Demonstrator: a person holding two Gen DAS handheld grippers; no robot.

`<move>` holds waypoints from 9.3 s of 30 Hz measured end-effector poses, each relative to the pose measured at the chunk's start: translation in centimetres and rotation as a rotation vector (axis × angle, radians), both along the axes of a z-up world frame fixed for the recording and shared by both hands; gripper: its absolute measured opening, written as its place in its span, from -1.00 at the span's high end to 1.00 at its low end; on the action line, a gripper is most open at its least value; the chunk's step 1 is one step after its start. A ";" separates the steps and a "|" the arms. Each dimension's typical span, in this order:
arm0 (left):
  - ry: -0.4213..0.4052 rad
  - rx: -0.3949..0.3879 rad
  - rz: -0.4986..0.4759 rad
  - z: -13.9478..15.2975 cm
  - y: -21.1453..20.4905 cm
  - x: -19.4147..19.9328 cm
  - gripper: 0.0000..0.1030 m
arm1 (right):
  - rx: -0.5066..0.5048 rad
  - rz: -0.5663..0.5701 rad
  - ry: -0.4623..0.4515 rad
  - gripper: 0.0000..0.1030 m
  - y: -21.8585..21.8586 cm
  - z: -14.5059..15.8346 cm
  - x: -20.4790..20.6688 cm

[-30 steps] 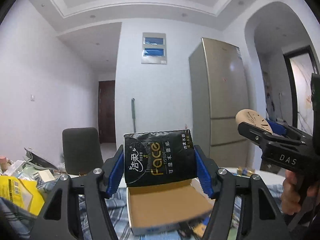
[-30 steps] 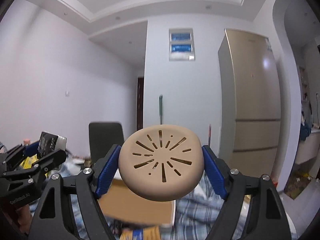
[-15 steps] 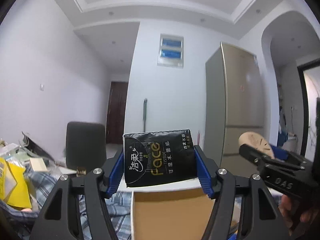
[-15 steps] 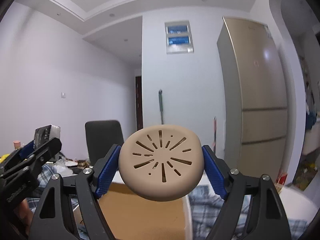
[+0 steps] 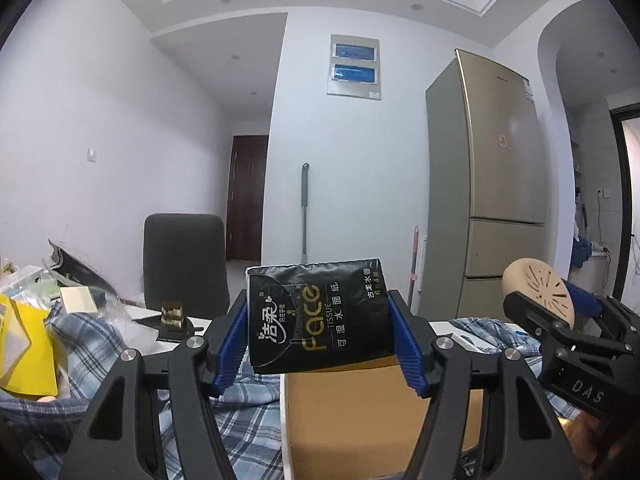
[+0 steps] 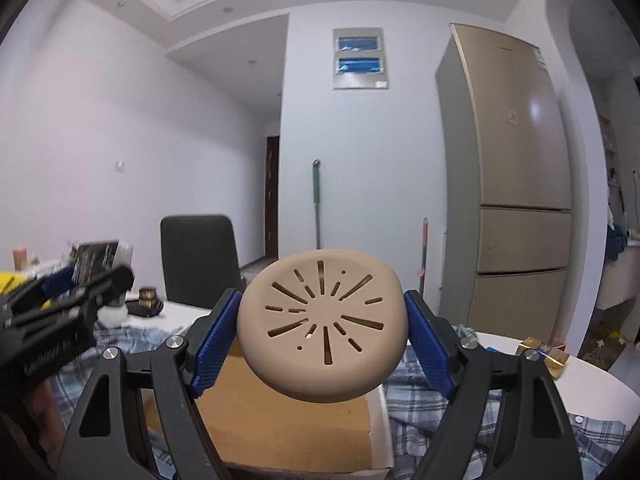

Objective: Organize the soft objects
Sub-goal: 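Carry the tissue pack over the box and release it with the left gripper, then lower the beige disc into the box and open the right gripper, then grasp the gold-and-blue box with the right gripper, then grasp the blue wet-wipe pack with the left gripper while the right gripper holds the gold box, then carry the wet-wipe pack and gold box over the box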

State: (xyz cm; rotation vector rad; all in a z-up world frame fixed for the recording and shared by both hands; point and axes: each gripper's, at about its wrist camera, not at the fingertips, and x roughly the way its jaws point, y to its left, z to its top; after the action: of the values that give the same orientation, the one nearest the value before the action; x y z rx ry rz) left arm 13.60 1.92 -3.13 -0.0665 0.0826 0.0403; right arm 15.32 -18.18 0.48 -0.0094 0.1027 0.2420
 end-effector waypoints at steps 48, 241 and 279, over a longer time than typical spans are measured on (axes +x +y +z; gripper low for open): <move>0.186 0.011 -0.016 -0.6 -0.1 3.6 -1.00 | -0.029 0.039 0.222 -0.64 0.1 -1.0 3.6; 0.171 -0.018 -0.150 4.1 -1.8 -7.9 -0.44 | -0.049 0.026 0.324 -0.68 -5.1 1.5 -5.0; 0.007 0.039 -0.063 0.7 0.0 1.3 -0.45 | 0.037 -0.019 0.084 -0.68 -1.3 -0.6 4.1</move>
State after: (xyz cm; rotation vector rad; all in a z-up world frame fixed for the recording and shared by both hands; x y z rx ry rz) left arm 14.86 1.90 -2.40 -0.0244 0.0903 -0.0206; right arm 19.42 -19.52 -0.10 0.0385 0.1814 0.2252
